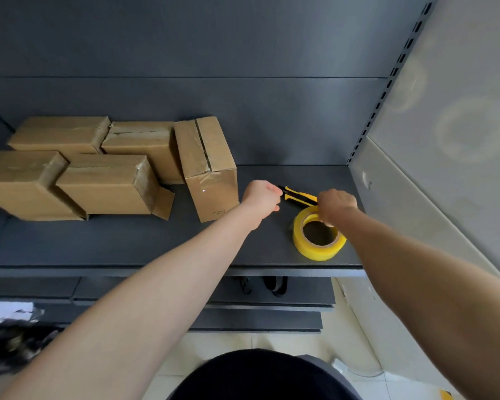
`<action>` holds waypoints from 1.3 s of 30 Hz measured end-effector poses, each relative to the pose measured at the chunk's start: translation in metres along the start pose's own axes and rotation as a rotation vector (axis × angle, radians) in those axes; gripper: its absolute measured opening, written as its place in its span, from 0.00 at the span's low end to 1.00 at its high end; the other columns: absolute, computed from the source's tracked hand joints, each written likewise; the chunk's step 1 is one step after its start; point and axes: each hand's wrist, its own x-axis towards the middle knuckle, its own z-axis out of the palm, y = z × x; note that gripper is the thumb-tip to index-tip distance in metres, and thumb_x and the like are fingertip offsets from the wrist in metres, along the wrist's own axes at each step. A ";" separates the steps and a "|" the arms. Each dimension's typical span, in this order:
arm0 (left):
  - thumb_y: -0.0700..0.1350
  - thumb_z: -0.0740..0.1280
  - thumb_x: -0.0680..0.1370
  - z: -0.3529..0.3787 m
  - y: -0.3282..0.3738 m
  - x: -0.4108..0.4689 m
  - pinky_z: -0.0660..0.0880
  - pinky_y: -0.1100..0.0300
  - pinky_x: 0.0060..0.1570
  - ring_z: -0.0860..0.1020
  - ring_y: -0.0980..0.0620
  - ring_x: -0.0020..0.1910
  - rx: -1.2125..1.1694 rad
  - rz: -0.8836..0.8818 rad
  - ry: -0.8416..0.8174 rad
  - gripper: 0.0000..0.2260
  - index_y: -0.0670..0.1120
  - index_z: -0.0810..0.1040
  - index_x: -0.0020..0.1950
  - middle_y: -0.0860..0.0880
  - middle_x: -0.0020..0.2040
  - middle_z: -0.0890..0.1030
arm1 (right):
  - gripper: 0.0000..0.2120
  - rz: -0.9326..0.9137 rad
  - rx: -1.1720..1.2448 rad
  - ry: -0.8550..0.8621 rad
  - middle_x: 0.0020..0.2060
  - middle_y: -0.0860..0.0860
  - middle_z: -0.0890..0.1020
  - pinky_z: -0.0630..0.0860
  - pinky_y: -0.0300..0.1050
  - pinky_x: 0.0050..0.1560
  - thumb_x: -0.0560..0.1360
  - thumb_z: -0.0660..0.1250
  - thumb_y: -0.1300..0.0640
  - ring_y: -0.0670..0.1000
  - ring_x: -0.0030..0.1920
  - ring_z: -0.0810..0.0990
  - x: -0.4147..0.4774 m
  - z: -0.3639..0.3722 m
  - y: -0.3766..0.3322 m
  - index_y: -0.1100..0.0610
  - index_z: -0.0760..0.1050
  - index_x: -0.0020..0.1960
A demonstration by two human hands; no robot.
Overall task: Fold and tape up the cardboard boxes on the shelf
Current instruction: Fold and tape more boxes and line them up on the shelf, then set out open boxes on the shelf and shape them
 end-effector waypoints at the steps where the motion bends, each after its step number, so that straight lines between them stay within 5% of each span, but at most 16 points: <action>1: 0.36 0.60 0.80 -0.003 0.000 -0.002 0.79 0.59 0.47 0.80 0.48 0.51 0.005 0.028 0.015 0.08 0.43 0.78 0.53 0.44 0.55 0.79 | 0.14 0.001 0.015 0.010 0.54 0.55 0.79 0.71 0.46 0.43 0.75 0.66 0.62 0.58 0.55 0.79 0.002 0.001 0.000 0.58 0.74 0.60; 3: 0.36 0.61 0.80 -0.009 -0.002 -0.003 0.78 0.54 0.54 0.80 0.49 0.49 0.006 0.097 0.024 0.07 0.44 0.78 0.51 0.45 0.53 0.79 | 0.14 -0.004 0.017 0.006 0.52 0.54 0.79 0.71 0.46 0.43 0.75 0.66 0.62 0.57 0.54 0.79 0.006 0.000 -0.001 0.58 0.73 0.60; 8: 0.34 0.59 0.79 -0.029 0.006 -0.008 0.79 0.54 0.51 0.79 0.51 0.41 -0.099 0.296 0.140 0.08 0.44 0.77 0.48 0.49 0.43 0.79 | 0.11 -0.037 0.189 0.031 0.49 0.55 0.78 0.71 0.47 0.41 0.75 0.65 0.61 0.59 0.52 0.78 0.011 -0.026 -0.025 0.60 0.75 0.56; 13: 0.35 0.59 0.79 -0.079 0.014 -0.001 0.72 0.66 0.47 0.76 0.54 0.48 -0.062 0.429 0.608 0.09 0.45 0.77 0.52 0.52 0.48 0.77 | 0.16 -0.247 0.832 0.056 0.43 0.53 0.78 0.70 0.44 0.41 0.76 0.63 0.43 0.57 0.47 0.76 0.009 -0.069 -0.083 0.56 0.76 0.46; 16: 0.37 0.59 0.80 -0.112 0.004 0.009 0.68 0.70 0.47 0.74 0.55 0.52 -0.012 0.338 0.734 0.10 0.46 0.76 0.57 0.52 0.54 0.75 | 0.34 -0.345 0.936 0.034 0.61 0.53 0.75 0.70 0.43 0.50 0.71 0.69 0.37 0.56 0.60 0.74 0.001 -0.082 -0.115 0.55 0.66 0.69; 18: 0.39 0.58 0.81 -0.126 -0.008 0.016 0.69 0.66 0.53 0.74 0.52 0.57 0.063 0.252 0.666 0.12 0.46 0.75 0.62 0.51 0.62 0.74 | 0.44 -0.367 0.861 0.044 0.66 0.54 0.68 0.69 0.43 0.50 0.68 0.70 0.36 0.55 0.60 0.73 0.000 -0.084 -0.132 0.54 0.56 0.74; 24: 0.40 0.58 0.82 -0.138 -0.030 0.025 0.61 0.62 0.68 0.67 0.52 0.70 0.207 0.273 0.443 0.17 0.43 0.71 0.70 0.51 0.73 0.67 | 0.37 -0.284 0.824 0.160 0.57 0.54 0.72 0.69 0.48 0.40 0.67 0.70 0.36 0.53 0.45 0.71 0.002 -0.076 -0.155 0.57 0.59 0.63; 28: 0.44 0.59 0.82 -0.141 -0.035 0.028 0.60 0.63 0.68 0.66 0.52 0.71 0.245 0.326 0.422 0.17 0.43 0.71 0.70 0.51 0.73 0.68 | 0.33 -0.284 0.788 0.210 0.54 0.56 0.74 0.70 0.49 0.40 0.69 0.69 0.38 0.57 0.48 0.75 -0.001 -0.074 -0.158 0.59 0.60 0.60; 33: 0.55 0.73 0.71 -0.141 -0.042 0.031 0.62 0.61 0.66 0.65 0.53 0.71 0.340 0.366 0.370 0.34 0.43 0.67 0.73 0.52 0.74 0.64 | 0.29 -0.280 0.778 0.225 0.54 0.57 0.75 0.68 0.48 0.41 0.73 0.70 0.45 0.56 0.45 0.72 -0.004 -0.071 -0.158 0.59 0.60 0.63; 39: 0.55 0.70 0.74 -0.139 -0.049 0.033 0.63 0.56 0.67 0.66 0.46 0.71 0.581 0.449 0.362 0.35 0.41 0.62 0.75 0.49 0.76 0.59 | 0.23 -0.279 0.775 0.224 0.56 0.58 0.76 0.71 0.49 0.44 0.77 0.65 0.59 0.55 0.46 0.72 -0.008 -0.068 -0.153 0.57 0.58 0.67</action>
